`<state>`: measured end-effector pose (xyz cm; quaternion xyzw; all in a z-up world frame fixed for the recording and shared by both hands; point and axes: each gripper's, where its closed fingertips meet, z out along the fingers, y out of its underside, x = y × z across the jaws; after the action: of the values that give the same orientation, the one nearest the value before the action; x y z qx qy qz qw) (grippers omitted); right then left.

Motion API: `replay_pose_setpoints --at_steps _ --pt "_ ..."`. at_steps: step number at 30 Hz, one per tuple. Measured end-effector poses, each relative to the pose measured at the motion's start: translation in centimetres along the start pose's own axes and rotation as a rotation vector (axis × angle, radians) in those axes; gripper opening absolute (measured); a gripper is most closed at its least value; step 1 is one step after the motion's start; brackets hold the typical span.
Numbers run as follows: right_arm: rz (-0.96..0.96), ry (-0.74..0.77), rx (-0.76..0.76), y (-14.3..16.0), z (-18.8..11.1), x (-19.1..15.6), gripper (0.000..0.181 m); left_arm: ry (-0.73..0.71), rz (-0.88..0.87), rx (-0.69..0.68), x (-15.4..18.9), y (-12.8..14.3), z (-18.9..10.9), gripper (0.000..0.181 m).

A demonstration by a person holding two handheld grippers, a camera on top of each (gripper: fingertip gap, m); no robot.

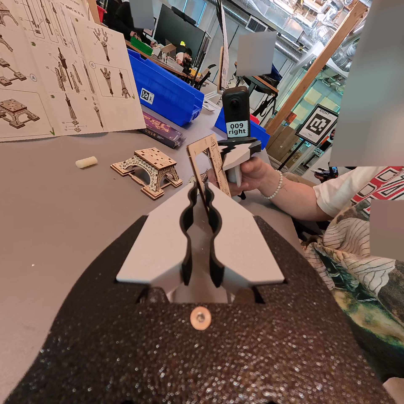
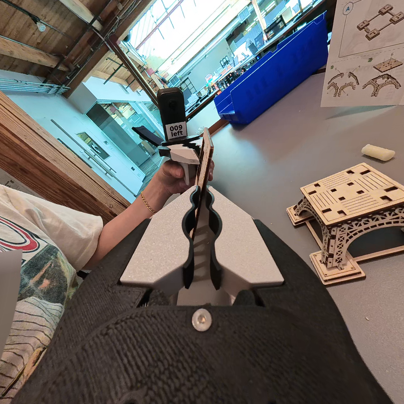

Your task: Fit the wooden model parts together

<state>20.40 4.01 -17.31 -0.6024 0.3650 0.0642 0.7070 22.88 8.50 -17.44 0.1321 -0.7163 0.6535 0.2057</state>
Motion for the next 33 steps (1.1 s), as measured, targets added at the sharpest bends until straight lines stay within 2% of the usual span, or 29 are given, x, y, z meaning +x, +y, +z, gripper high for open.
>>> replay_pose_setpoints --at_steps 33 --pt "-0.024 0.012 -0.013 0.12 0.04 0.00 0.002 0.013 -0.005 0.006 0.11 -0.06 -0.13 0.004"
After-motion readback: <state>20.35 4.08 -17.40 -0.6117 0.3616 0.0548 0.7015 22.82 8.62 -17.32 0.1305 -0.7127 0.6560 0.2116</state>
